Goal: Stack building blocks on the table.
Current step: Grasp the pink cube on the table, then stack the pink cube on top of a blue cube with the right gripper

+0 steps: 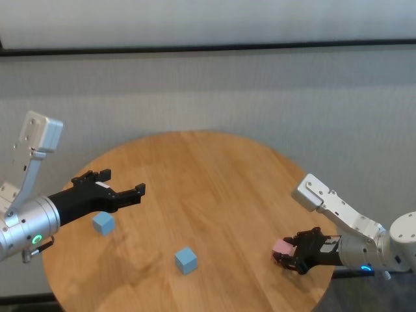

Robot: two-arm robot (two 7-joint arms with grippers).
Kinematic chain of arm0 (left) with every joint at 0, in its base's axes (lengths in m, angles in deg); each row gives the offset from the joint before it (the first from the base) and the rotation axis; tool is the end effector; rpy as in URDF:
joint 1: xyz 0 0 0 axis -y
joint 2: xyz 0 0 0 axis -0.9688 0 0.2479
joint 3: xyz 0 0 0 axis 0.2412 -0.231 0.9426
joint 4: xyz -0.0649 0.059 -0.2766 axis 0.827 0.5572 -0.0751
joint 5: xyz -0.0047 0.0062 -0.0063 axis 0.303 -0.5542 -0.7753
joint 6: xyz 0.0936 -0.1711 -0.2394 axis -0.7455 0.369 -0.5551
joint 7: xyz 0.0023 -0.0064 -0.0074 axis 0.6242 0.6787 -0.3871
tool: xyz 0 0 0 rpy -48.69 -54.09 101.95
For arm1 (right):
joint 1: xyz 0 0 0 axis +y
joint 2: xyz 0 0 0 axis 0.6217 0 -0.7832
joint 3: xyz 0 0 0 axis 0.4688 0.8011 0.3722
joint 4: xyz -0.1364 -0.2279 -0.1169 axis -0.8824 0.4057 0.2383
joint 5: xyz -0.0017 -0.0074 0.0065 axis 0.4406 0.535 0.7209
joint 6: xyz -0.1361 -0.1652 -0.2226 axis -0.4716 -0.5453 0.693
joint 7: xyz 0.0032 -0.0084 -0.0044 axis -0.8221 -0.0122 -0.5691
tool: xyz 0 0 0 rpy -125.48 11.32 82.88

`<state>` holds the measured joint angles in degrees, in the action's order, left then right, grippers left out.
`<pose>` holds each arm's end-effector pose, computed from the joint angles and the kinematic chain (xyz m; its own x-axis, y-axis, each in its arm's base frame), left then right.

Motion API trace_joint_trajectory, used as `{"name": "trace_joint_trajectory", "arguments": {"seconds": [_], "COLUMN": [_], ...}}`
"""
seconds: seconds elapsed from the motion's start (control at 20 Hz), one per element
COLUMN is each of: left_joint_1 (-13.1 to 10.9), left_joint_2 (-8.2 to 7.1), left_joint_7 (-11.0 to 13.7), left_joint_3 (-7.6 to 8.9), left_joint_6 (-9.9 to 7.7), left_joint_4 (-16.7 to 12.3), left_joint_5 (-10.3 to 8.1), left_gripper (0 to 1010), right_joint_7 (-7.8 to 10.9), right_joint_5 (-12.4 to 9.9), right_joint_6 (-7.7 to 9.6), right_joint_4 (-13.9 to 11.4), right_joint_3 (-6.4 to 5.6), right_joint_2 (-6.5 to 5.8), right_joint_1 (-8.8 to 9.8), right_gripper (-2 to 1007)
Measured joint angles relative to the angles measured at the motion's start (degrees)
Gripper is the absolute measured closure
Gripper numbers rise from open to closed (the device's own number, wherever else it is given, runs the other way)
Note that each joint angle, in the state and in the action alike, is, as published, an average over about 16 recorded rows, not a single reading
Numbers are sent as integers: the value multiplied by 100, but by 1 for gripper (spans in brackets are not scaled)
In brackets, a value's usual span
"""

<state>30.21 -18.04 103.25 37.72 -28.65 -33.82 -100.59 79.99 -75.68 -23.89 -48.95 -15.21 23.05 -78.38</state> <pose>0.3835 0.0674 -0.2051 0.5958 0.8011 -0.0564 -0.7703 0.5900 0.2421 0.4253 -0.0521 -0.2563 0.7676 -0.6222 0.1536 0.5420 0.5023 -0.6737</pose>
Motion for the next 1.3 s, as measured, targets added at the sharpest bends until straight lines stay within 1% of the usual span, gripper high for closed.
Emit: {"name": "trace_joint_trajectory", "arguments": {"seconds": [0.1, 0.25, 0.45, 0.65, 0.8, 0.95, 1.1, 1.3], "left_joint_1": [0, 0, 0, 0, 0, 0, 0, 0], "left_joint_2": [0, 0, 0, 0, 0, 0, 0, 0], "left_joint_7": [0, 0, 0, 0, 0, 0, 0, 0], "left_joint_3": [0, 0, 0, 0, 0, 1, 1, 1], "left_joint_6": [0, 0, 0, 0, 0, 0, 0, 0], "left_joint_4": [0, 0, 0, 0, 0, 0, 0, 0], "left_joint_5": [0, 0, 0, 0, 0, 0, 0, 0], "left_gripper": [7, 7, 7, 7, 7, 7, 7, 7], "right_joint_7": [-18, -65, -116, -136, -116, -56, 31, 141], "right_joint_5": [-6, -33, -87, -144, -184, -206, -205, -177], "right_joint_6": [3, 17, 50, 80, 98, 125, 170, 262], "right_joint_4": [-15, -70, -191, -334, -450, -542, -579, -575], "right_joint_3": [-6, -19, -7, 68, 172, 320, 500, 747], "right_joint_2": [11, 72, 214, 397, 545, 676, 763, 833], "right_joint_1": [1, 1, -22, -89, -162, -253, -359, -499], "right_gripper": [551, 599, 632, 634, 634, 634, 634, 634]}}
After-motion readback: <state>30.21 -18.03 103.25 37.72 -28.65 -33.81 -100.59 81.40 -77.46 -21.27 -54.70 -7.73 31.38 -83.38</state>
